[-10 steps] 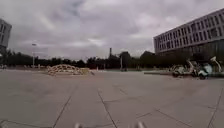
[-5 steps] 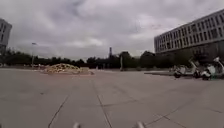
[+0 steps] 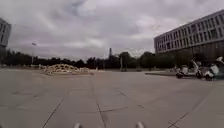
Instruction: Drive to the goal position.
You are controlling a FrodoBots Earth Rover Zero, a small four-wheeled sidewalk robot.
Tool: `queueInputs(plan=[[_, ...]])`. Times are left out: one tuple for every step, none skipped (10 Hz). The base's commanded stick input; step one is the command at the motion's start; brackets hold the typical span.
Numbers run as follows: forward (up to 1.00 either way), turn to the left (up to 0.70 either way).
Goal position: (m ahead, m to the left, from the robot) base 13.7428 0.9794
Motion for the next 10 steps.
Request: queueInputs(plan=[[0.45,0.00],[0.45,0.00],[0.45,0.00],[0.45,0.00],[0.45,0.00],[0.45,0.00],[0.45,0.00],[0.45,0.00],[0.45,0.00],[0.45,0.00]])
